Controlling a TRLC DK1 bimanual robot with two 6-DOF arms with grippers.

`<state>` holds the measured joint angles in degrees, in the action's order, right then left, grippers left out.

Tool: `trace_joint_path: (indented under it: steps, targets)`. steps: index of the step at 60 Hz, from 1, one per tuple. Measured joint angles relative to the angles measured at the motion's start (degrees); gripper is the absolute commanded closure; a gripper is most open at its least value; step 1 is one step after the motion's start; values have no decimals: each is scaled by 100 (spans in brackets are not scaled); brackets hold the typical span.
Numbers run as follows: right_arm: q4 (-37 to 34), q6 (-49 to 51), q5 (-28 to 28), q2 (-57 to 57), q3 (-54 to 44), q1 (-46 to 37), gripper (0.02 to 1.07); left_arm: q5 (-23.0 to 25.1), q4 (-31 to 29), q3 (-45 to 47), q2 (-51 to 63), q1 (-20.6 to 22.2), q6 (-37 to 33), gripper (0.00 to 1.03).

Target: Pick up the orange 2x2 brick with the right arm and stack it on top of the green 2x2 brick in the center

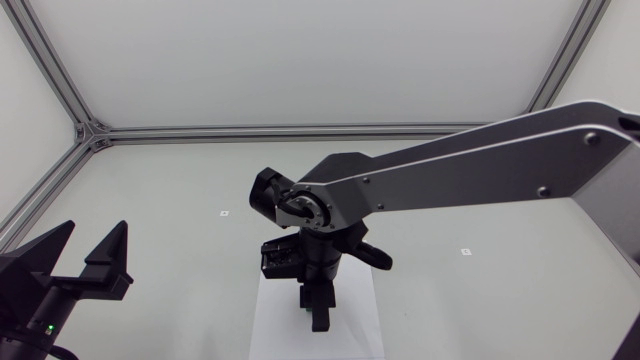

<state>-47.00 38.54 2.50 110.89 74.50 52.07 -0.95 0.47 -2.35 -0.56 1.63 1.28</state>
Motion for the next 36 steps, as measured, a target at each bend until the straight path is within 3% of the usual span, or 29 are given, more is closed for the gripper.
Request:
trace_joint_path:
  steps: [6, 14, 24, 36]
  targets:
    - [2, 0, 2, 0, 0, 0, 82, 0, 0, 0, 0, 0, 2, 4]
    - [2, 0, 2, 0, 0, 0, 70, 0, 0, 0, 0, 0, 2, 4]
    - [2, 0, 0, 0, 0, 0, 70, 0, 0, 0, 0, 0, 0, 4]
    - [4, 0, 2, -11, 0, 0, 63, 0, 0, 0, 0, 0, 2, 4]
